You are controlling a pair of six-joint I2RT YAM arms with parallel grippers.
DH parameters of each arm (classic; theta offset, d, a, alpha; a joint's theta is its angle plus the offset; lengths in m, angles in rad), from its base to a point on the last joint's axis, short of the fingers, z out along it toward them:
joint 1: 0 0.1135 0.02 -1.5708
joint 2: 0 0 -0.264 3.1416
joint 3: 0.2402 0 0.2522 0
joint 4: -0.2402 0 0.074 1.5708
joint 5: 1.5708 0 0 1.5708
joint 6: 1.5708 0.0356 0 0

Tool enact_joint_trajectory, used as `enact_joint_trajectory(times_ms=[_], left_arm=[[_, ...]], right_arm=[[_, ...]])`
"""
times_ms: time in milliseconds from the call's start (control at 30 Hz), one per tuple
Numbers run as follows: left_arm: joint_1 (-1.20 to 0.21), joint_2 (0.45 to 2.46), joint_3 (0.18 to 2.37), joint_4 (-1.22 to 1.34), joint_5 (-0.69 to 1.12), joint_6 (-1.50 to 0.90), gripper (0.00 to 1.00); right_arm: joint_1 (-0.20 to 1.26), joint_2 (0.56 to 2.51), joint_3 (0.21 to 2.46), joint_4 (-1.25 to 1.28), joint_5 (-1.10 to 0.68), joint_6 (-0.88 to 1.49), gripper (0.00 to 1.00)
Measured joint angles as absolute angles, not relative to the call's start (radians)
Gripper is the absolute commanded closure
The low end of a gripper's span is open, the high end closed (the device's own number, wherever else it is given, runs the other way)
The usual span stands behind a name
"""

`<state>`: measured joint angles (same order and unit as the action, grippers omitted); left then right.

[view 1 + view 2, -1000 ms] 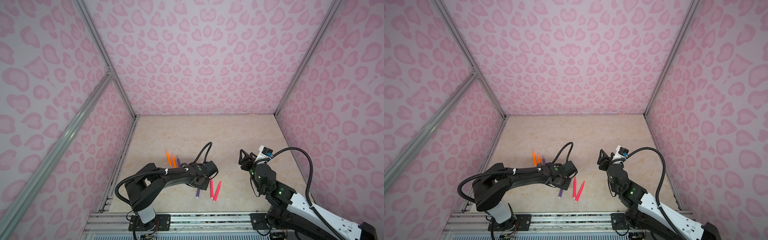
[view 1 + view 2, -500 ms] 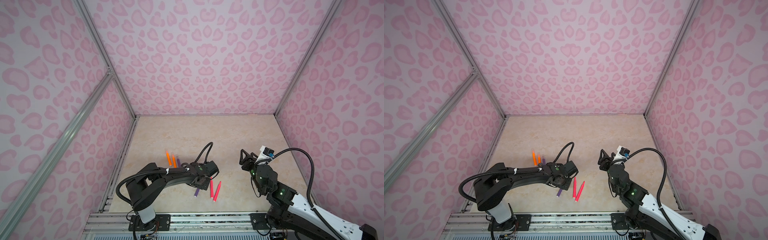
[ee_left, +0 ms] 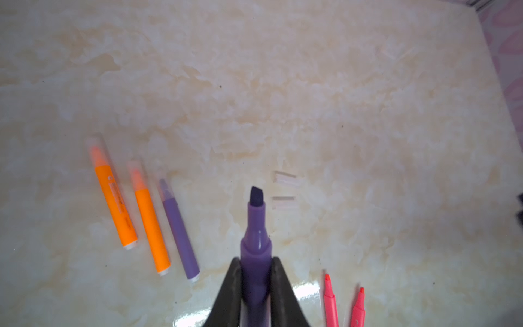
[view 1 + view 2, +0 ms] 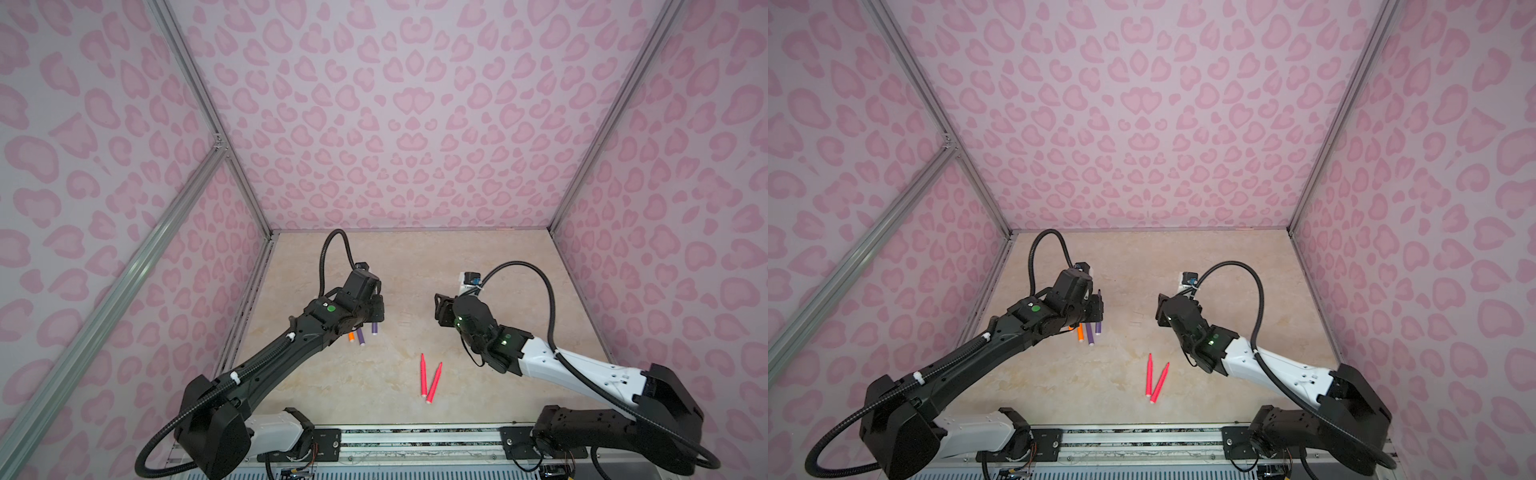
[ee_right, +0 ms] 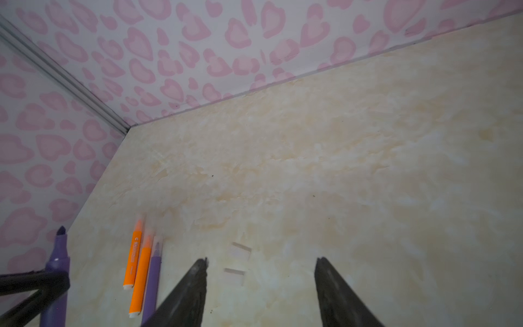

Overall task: Insert pens into pen caps
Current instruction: Rotate the pen cap at the center of the table.

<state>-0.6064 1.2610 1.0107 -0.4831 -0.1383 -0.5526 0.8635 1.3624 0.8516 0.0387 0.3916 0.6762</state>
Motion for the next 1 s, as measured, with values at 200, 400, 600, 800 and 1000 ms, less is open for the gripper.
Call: enact_joint_trajectory(times_ms=[200,400,600,800,1000], left_arm=[[-0.582,1.07,0.71,-0.296,-0.193,-0.551,0.97],[-0.58,0.989,0.62,-0.167,-0.207,-0.537,0.97],[-0.583,1.029,0.622,-0.111,-0.175,-0.537,0.97],[-0.583,1.044,0.633,-0.102,-0.16,-0.537,0.97],[-0.583,1.044,0.635,-0.103,-0.161,-0.537,0.97]], right_arm=[[0.884,1.678,1.093,-0.068,0.299,0.643,0.46],[0.898,1.878,1.237,-0.16,0.298,0.656,0.39],[0.914,2.003,1.35,-0.247,0.344,0.675,0.4],[0.915,2.022,1.353,-0.282,0.368,0.697,0.41],[0.91,2.042,1.359,-0.289,0.377,0.7,0.4]])
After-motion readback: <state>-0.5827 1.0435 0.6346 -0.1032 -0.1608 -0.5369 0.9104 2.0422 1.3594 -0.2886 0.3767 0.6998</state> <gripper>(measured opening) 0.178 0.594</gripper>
